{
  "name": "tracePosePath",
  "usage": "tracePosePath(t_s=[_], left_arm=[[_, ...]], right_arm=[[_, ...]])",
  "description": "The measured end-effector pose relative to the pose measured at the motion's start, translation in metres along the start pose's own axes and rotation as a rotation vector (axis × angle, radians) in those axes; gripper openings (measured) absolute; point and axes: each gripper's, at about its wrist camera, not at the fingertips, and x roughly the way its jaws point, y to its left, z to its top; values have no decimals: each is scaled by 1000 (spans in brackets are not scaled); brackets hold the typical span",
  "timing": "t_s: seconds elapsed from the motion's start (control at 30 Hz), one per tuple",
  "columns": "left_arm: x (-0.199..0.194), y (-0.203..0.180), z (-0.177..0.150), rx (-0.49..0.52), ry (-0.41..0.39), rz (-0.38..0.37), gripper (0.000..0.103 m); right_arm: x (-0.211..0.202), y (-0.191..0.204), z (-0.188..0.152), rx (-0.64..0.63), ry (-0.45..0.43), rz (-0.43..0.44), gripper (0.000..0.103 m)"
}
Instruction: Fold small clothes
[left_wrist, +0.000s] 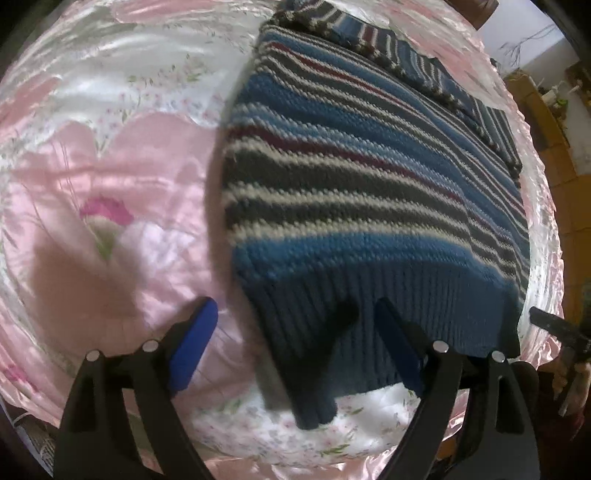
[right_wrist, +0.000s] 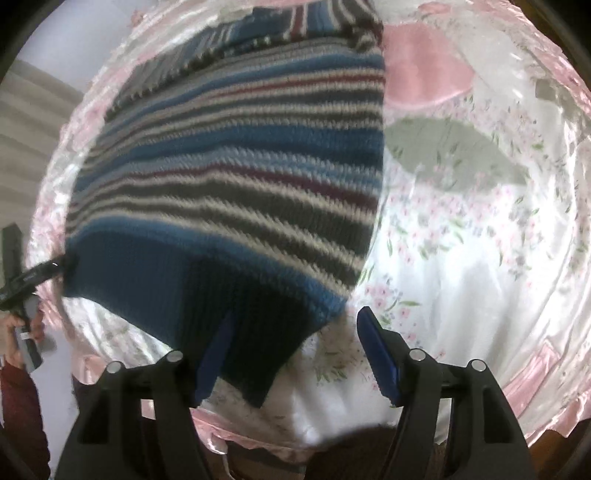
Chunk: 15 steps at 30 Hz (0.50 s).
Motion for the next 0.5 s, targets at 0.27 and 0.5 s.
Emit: tracePosePath(t_s=[0.27,0.5], left_arm=[[2,-6,-4,2,-12,-26,49],[3,2,-8,-36,8,-149,12]], right_arm=[[33,7,2,51,68,0,58],[11,-5,6,135,78,16,23]])
